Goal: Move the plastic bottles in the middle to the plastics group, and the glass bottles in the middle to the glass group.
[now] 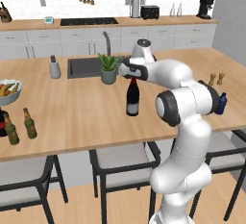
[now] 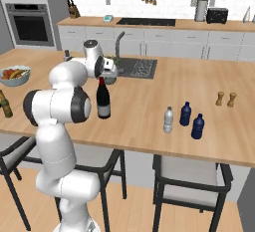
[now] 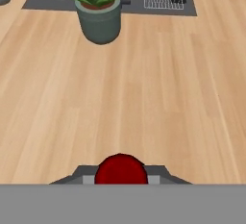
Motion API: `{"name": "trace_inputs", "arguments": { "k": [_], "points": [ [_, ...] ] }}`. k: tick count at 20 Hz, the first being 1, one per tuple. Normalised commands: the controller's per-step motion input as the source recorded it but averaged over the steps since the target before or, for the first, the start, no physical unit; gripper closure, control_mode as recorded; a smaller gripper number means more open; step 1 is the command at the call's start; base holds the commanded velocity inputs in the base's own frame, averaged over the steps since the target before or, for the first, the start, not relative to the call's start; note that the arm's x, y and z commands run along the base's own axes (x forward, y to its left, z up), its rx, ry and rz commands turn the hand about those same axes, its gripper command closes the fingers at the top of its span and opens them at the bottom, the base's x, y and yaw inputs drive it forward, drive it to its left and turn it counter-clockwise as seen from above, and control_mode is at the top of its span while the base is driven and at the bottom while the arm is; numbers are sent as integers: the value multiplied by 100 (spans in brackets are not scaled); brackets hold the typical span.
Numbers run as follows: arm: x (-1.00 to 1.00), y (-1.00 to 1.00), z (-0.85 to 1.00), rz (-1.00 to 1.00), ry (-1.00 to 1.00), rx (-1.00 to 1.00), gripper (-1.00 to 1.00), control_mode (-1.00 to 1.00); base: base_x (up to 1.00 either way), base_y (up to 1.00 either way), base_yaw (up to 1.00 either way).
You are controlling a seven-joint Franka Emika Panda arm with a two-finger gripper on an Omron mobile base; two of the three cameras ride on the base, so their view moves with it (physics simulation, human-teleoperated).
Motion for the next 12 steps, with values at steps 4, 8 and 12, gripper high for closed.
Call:
{"name": "trace_inputs", "arguments": {
  "k": [4,8,12],
  "points": [
    [-38,7,31,0,5,9,100,-100,0,0,0],
    [-70,22,53,0,0,10,100,-100,0,0,0],
    [-80,47,22,0,-6,3,100,-100,0,0,0]
  ]
}}
